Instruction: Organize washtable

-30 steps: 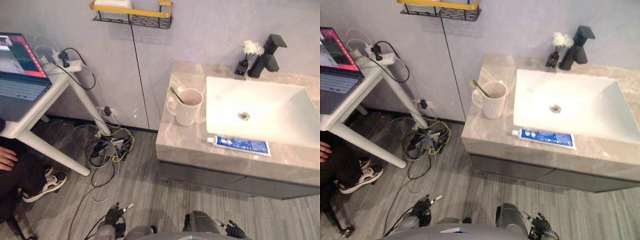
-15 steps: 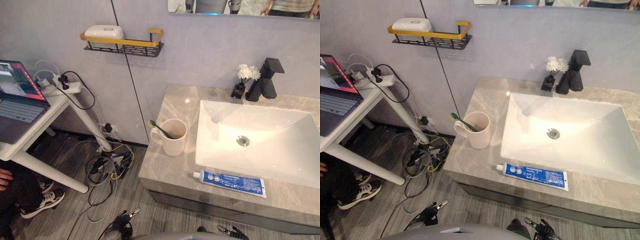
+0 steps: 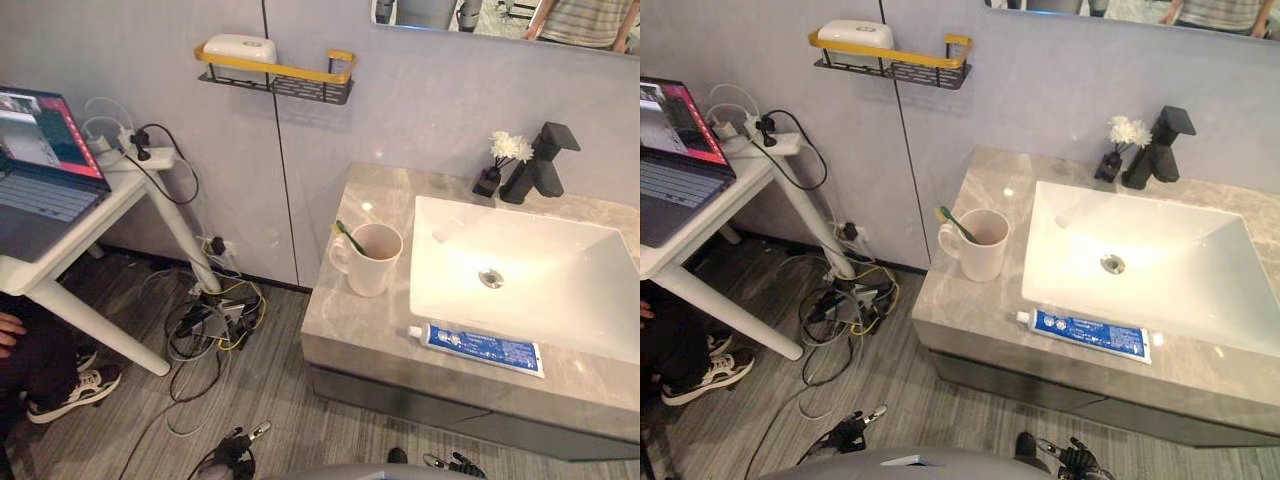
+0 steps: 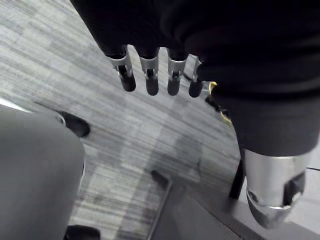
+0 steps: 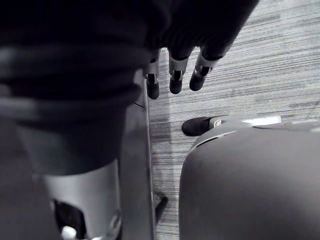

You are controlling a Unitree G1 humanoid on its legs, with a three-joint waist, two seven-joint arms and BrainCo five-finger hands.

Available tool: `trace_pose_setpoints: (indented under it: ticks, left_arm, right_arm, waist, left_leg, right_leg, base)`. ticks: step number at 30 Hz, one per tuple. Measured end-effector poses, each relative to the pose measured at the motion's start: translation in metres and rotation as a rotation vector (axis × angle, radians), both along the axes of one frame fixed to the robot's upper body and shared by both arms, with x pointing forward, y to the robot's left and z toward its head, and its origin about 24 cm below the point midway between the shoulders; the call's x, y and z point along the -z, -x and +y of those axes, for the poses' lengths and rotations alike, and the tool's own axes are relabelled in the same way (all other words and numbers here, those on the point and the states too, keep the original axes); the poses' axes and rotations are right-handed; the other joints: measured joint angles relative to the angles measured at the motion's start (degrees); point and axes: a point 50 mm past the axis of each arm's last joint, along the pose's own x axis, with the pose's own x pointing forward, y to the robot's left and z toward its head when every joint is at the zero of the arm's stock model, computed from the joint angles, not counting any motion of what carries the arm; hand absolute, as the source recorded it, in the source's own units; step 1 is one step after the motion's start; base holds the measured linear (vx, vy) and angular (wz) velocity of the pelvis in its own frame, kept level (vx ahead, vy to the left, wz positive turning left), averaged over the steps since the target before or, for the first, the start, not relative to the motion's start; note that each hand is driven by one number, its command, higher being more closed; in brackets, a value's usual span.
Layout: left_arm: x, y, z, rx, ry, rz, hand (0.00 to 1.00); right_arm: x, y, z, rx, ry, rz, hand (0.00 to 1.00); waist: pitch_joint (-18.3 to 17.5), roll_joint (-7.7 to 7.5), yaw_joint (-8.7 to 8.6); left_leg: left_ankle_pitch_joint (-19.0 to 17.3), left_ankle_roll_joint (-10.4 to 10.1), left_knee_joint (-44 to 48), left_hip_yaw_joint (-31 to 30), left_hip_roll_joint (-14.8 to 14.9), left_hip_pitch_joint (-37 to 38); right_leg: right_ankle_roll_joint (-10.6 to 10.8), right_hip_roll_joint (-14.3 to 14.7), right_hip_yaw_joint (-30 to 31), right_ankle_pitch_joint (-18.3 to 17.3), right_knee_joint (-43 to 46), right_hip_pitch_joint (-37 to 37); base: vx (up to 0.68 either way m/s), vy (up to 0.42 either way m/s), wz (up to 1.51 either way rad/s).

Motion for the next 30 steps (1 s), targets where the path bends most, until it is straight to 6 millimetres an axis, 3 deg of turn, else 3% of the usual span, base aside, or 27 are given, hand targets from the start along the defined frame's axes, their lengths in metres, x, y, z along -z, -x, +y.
trace_pose_setpoints:
  ticks: [19, 30]
  left_arm:
    - [0.001, 0.016, 0.01, -0.26, 0.026, -0.01, 0.0]
    - [-0.001, 0.01, 0.012, -0.312, 0.033, -0.048, 0.0]
  right_arm:
    - [0.003, 0.02, 0.0, 0.125, 0.005, 0.04, 0.0]
    - [0.003, 0.02, 0.002, 0.192, -0.011, 0.028, 0.0]
  waist:
    - [-0.2, -0.44, -0.24]
    - [-0.2, -0.5, -1.5]
  left_leg:
    - [0.5, -0.6, -2.3, 0.3, 0.8, 2.0]
    - [0.5, -0.6, -2.7, 0.4, 0.7, 3.3]
  right_leg:
    - [0.0, 0.4, -0.3, 0.9, -0.4, 1.0]
    - [0.0, 0.3, -0.5, 0.9, -0.4, 1.7]
  base:
    - [-0.03, 0.005, -0.01]
    - [0.03, -0.001, 0.0]
